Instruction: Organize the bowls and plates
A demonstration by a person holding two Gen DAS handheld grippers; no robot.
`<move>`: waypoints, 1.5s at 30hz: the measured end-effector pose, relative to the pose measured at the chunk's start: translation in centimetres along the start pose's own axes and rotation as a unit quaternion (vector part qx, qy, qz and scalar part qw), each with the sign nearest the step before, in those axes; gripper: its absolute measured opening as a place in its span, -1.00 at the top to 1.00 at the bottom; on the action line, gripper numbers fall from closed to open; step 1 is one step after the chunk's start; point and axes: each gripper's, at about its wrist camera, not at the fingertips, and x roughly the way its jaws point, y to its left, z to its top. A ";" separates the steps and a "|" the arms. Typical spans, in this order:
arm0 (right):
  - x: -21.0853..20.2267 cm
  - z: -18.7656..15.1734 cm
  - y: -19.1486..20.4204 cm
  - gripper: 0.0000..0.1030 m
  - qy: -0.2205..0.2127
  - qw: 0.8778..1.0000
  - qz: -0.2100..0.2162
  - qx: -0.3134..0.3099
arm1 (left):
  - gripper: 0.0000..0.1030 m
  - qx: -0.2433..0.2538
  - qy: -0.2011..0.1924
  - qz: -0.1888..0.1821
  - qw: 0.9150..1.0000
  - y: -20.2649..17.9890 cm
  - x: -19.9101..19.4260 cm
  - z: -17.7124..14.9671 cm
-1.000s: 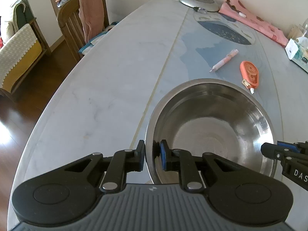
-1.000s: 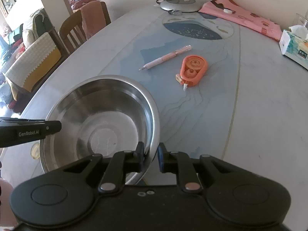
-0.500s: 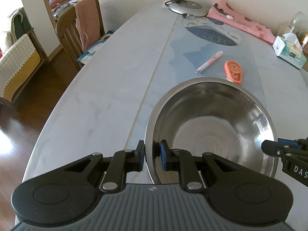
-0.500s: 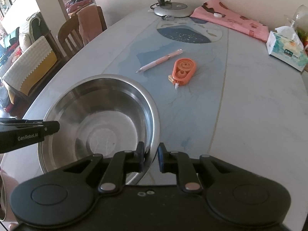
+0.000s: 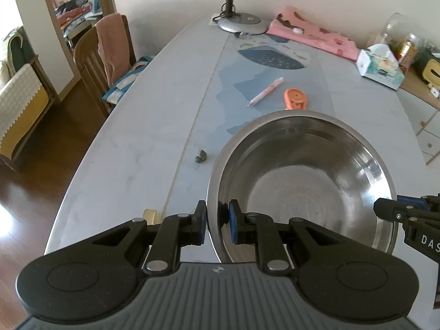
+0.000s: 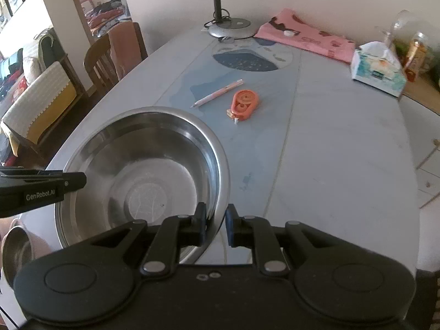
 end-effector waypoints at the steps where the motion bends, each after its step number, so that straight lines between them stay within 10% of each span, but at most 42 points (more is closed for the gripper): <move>1: -0.6 -0.2 0.1 0.71 -0.002 1.000 -0.002 0.001 | 0.70 0.003 -0.002 -0.002 1.000 -0.1 -0.6 -0.2; 45: -19.6 -24.2 -0.1 0.71 -0.015 0.985 -0.093 0.143 | 0.70 0.178 0.002 -0.116 0.977 -7.5 -16.6 -21.3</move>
